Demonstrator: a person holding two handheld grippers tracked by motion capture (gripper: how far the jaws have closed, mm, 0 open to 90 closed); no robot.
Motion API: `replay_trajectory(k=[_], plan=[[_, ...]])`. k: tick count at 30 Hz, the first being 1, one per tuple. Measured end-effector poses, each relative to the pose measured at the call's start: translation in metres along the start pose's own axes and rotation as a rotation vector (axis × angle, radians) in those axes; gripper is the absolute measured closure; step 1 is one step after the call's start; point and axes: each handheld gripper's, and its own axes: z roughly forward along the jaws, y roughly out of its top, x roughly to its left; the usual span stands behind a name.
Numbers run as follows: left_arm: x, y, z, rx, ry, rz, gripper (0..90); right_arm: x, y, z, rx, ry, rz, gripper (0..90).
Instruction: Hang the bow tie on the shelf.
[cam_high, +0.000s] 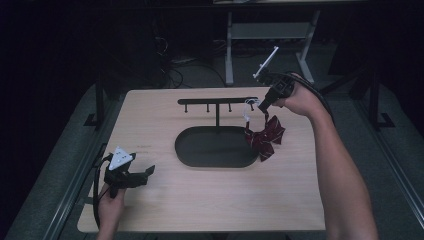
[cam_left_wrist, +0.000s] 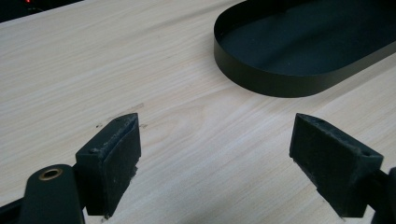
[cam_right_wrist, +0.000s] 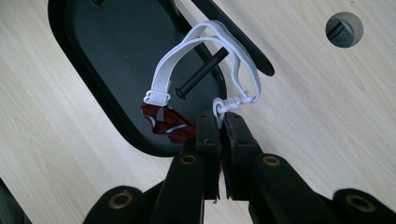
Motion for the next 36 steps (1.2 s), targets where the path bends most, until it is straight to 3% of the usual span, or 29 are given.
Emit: replay_trajectory(k=[18,36], plan=[[-0.0010,0.0008,-0.0004,0.000,-0.002,0.004,16.3,0.0012,0.0015,0.0047,0.012,-0.007,0.005,80.9],[-0.0010,0.0013,-0.0004,0.004,-0.002,0.000,16.3,0.0059,-0.0007,0.0050,0.010,0.033,-0.007,75.5]])
